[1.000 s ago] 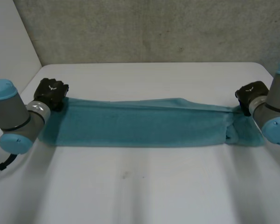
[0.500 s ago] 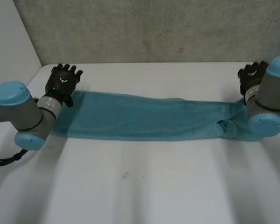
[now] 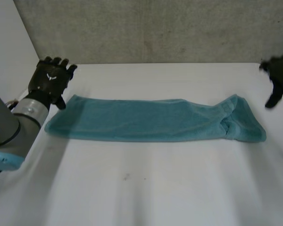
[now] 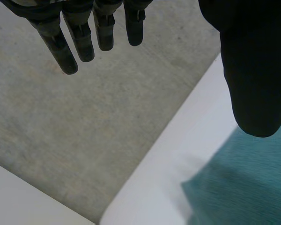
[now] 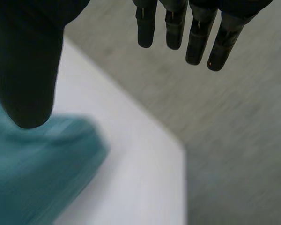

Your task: Fold the laundry

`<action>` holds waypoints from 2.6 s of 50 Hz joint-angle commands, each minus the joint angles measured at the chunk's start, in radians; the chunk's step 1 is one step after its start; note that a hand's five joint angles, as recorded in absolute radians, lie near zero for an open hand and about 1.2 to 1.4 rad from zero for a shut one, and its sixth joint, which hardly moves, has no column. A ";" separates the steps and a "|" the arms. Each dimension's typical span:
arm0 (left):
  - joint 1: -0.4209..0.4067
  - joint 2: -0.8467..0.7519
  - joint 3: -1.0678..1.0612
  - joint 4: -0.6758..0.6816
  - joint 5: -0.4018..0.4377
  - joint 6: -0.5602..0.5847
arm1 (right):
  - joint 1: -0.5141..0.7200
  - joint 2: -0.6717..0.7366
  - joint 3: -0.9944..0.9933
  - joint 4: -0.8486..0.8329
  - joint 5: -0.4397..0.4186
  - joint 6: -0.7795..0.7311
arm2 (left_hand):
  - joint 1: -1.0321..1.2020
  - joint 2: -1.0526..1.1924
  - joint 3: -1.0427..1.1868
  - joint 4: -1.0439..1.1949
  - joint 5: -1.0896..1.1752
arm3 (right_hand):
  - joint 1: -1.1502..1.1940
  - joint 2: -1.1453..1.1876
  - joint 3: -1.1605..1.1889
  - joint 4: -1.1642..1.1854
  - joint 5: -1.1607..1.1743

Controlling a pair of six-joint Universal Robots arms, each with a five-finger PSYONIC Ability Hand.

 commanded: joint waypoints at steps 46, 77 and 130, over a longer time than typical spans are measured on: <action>-0.007 0.030 -0.154 0.008 0.001 -0.200 | -0.312 0.303 0.010 -0.231 -0.060 -0.114 | 0.017 0.009 -0.001 0.008 -0.004 | 1.185 1.145 1.146 1.147 1.135; 0.016 0.058 -0.156 0.002 -0.010 -0.202 | 0.455 0.328 -0.356 -0.246 -0.023 -0.198 | 0.020 0.012 0.002 0.011 -0.001 | 1.185 1.145 1.146 1.147 1.135; -0.211 -0.255 0.228 -0.269 -0.013 -0.320 | 0.337 0.244 0.131 -0.223 -0.014 0.226 | 0.032 0.024 0.014 0.023 0.011 | 0.402 0.362 0.363 0.364 0.352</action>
